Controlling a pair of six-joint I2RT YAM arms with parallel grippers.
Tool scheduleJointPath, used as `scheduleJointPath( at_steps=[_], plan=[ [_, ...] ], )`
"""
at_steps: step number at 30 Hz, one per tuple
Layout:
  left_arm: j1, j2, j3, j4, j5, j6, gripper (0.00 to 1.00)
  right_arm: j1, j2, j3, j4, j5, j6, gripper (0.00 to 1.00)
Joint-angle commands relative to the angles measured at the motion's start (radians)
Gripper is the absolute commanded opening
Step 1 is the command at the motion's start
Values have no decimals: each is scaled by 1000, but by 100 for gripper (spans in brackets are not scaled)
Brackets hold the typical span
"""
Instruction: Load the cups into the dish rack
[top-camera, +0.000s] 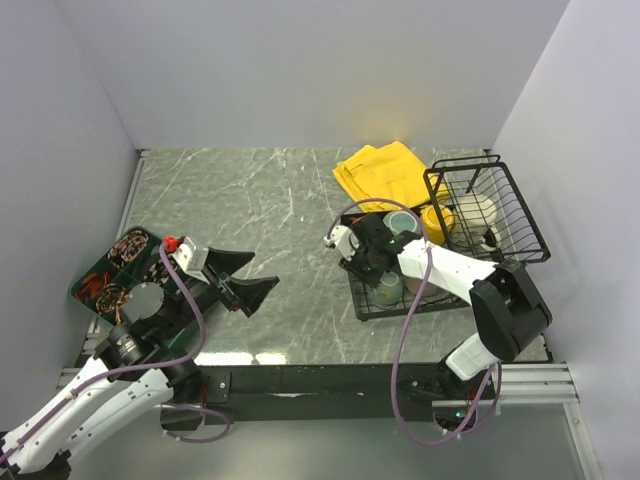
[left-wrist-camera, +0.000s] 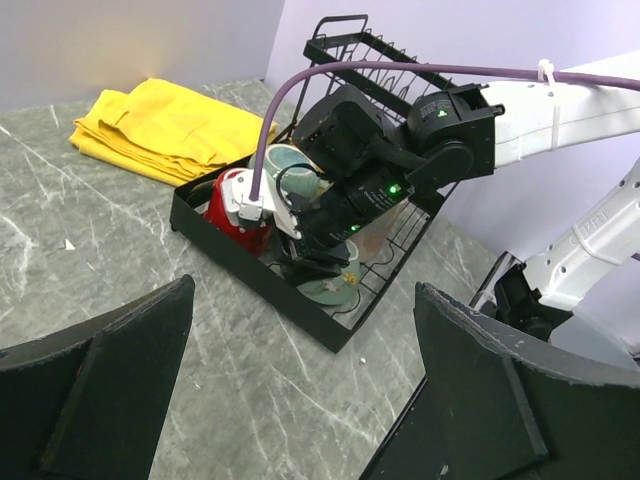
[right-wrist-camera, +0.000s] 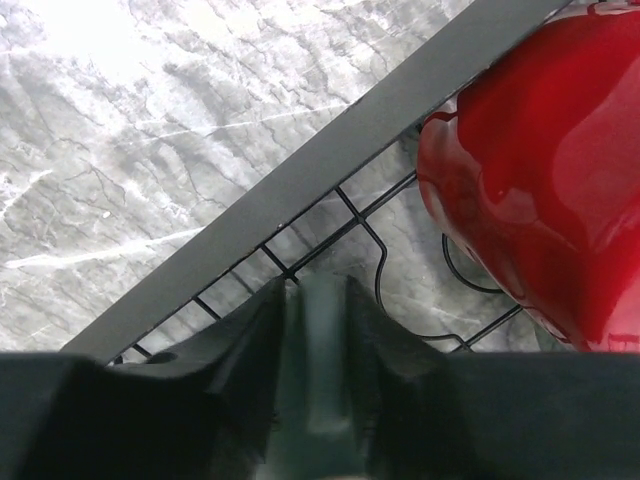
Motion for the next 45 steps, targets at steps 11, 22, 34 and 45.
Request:
scheduleJointPath(
  at_steps=[11, 22, 34, 45],
  plan=[
    [4, 37, 85, -66, -124, -162, 96, 1, -336, 229, -253, -5, -124, 100],
    [34, 423, 626, -373, -435, 56, 96, -296, -670, 586, -229, 50, 128, 100],
    [116, 402, 705, -427, -492, 24, 96, -520, -836, 568, -48, 435, 259, 100],
    [116, 355, 680, -439, -484, 13, 96, -582, -865, 537, -40, 458, 267, 100]
  ],
)
